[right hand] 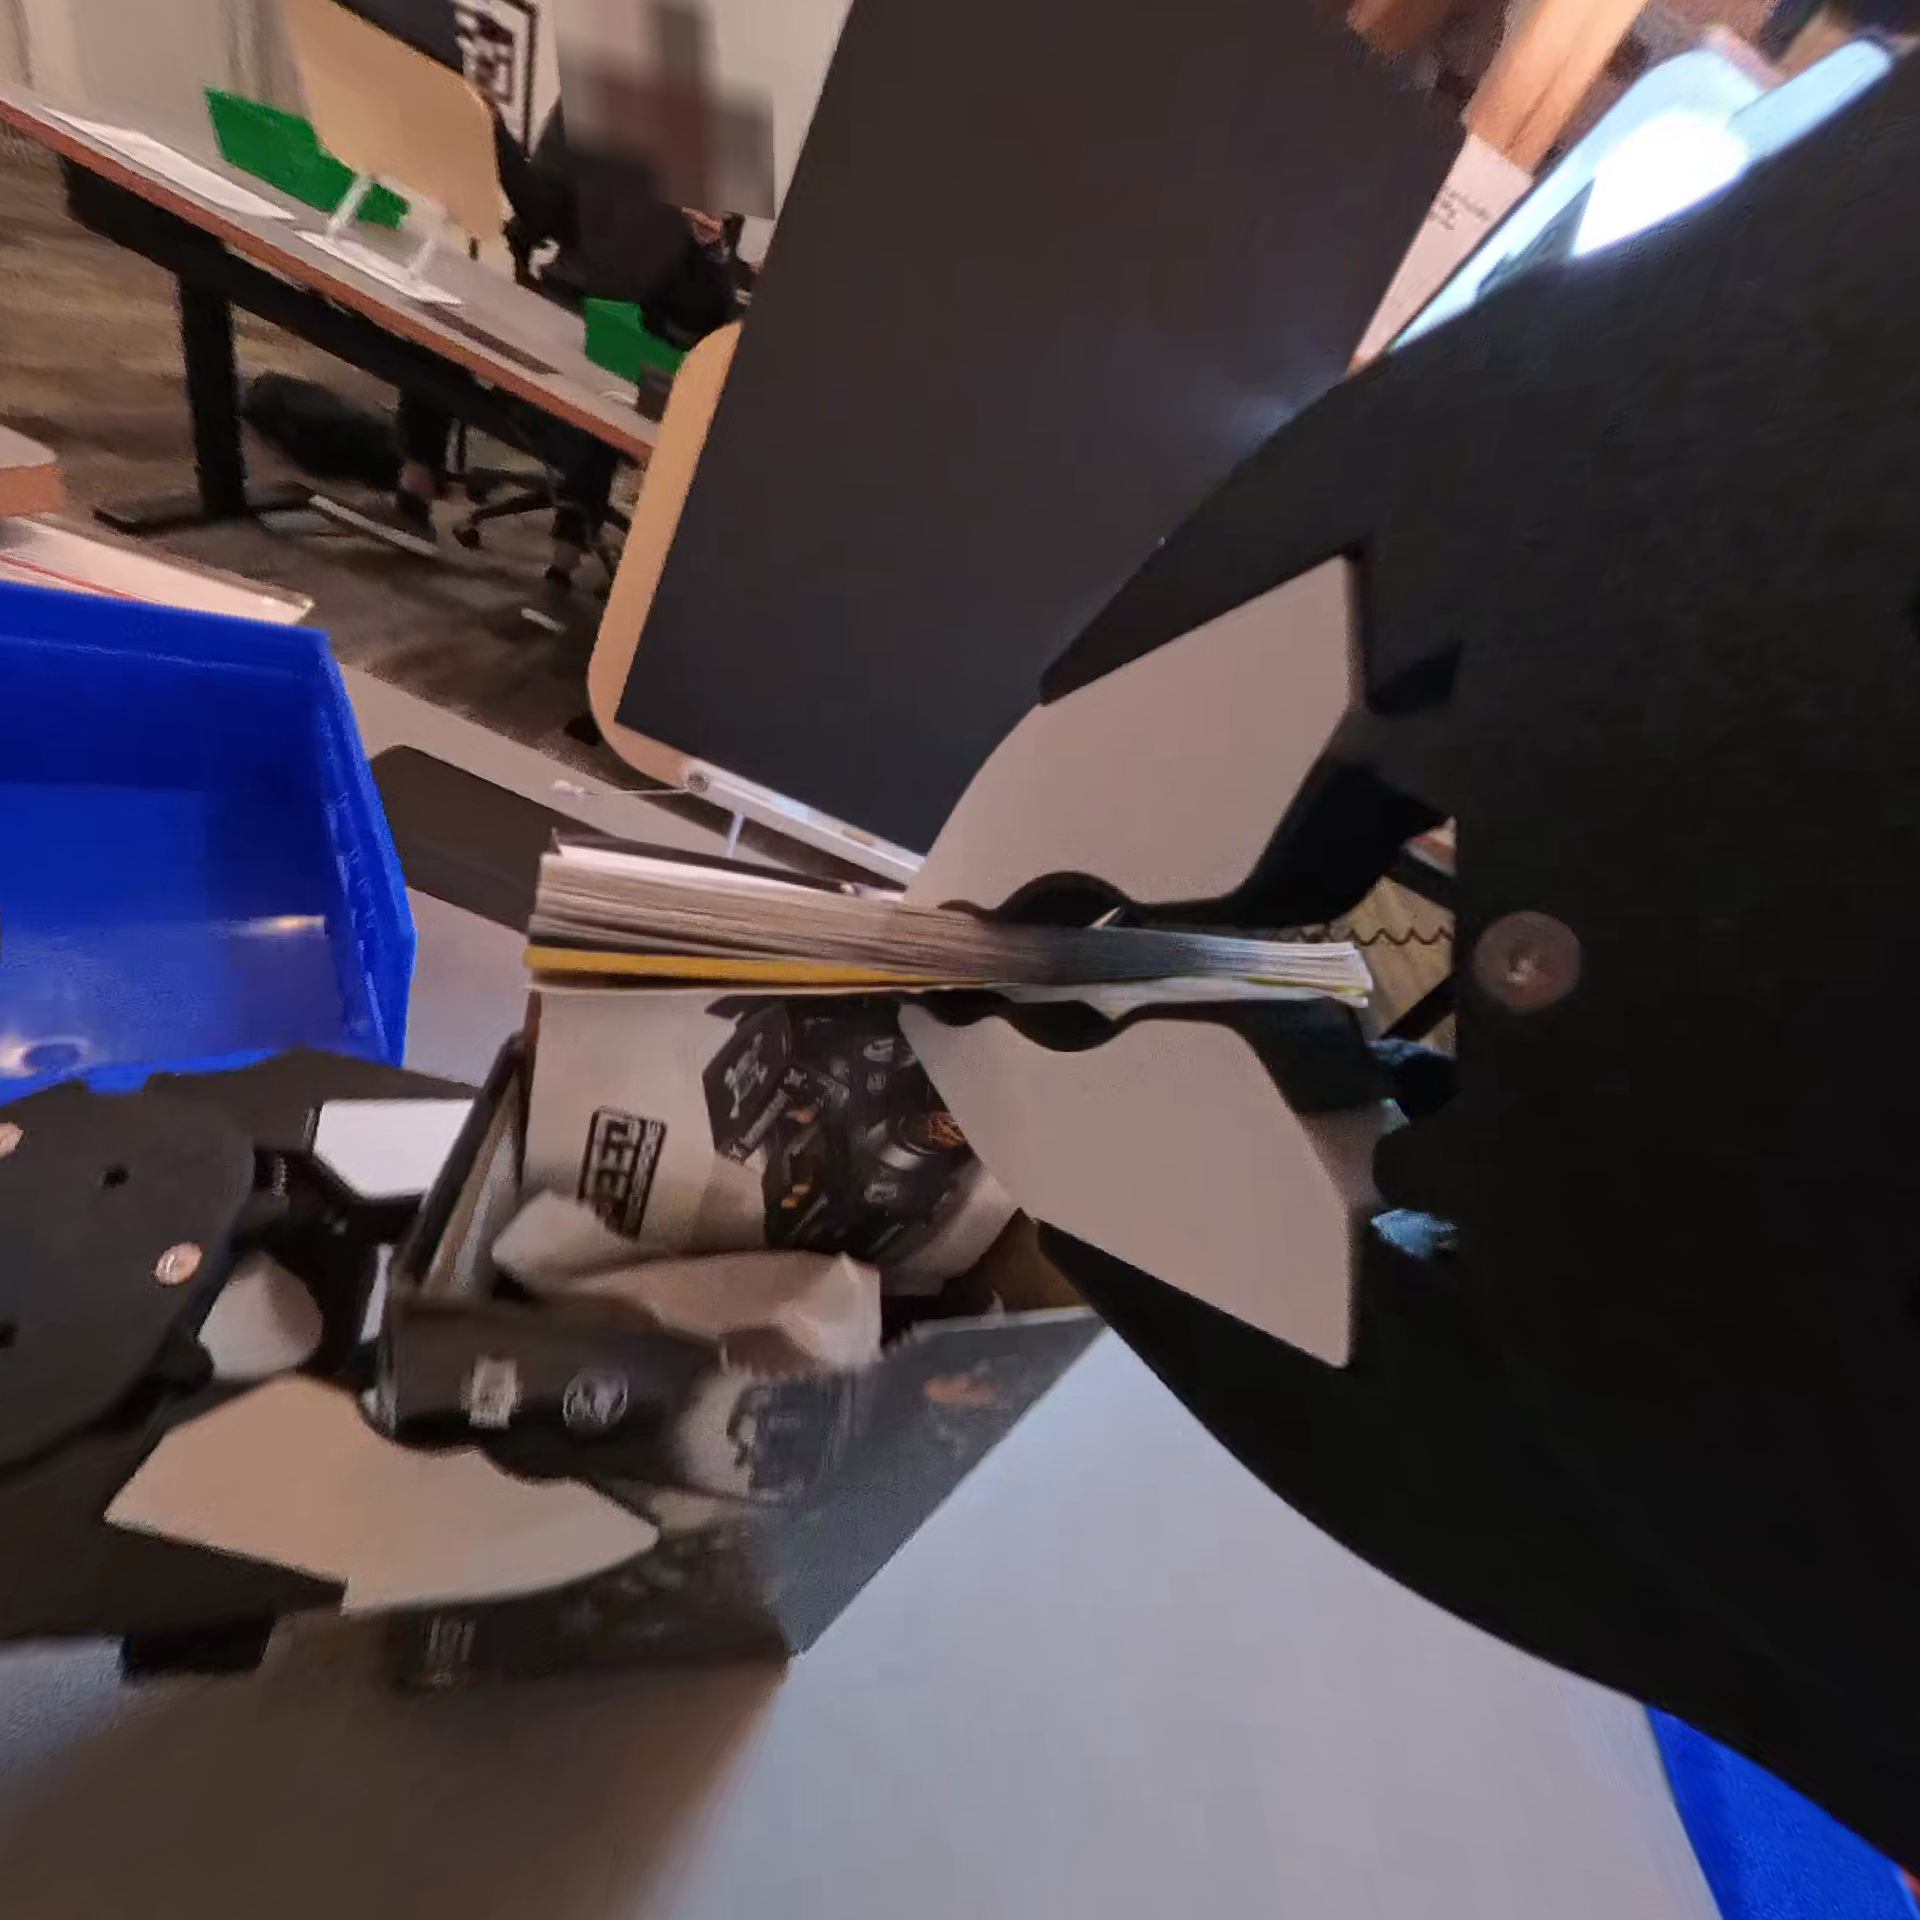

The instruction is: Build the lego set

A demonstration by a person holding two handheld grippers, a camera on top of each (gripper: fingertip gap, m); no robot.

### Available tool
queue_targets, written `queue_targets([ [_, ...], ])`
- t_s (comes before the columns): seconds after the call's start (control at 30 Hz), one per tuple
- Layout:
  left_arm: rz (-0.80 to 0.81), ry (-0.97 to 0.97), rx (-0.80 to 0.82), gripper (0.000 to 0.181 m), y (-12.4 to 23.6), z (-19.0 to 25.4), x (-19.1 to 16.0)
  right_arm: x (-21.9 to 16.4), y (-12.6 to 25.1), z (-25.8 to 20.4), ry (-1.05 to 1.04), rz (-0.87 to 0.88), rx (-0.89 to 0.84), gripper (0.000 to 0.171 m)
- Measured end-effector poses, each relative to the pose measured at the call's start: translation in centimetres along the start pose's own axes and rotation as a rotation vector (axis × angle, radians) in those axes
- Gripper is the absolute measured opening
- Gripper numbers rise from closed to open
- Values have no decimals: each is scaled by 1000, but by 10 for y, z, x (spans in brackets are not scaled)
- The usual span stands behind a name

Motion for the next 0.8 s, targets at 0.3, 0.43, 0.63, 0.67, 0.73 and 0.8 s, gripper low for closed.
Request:
queue_targets([
  [0.3, -13, -44, -23, 78, -3, 7, 2, 0, -29, -16, -36, -35, 367, 12],
  [0.43, -10, -23, -24, 79, -1, 3, 0, 6, -29, -18, 2, -52, 388, 5],
  [0.63, -16, -46, -40, 77, -4, 7, 2, 11, -44, -19, 9, -101, 459, 5],
  [0.67, -12, -36, -35, 77, -3, 5, 1, 14, -48, -21, 20, -104, 467, 5],
  [0.73, -2, -14, -30, 77, 1, 2, 0, 20, -58, -31, 19, -84, 516, 4],
  [0.8, -5, -23, -31, 76, 2, 2, -1, 22, -65, -35, 9, -41, 549, 5],
])
Point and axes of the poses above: each gripper's, where its closed fingertips meet, y back along the fingers, x out of its top, z = x × y across the jaws, the point moved 8 cm from there along y, back along the fingers, and after that the axes turned 9 degrees about -z, right-handed, at the moved point
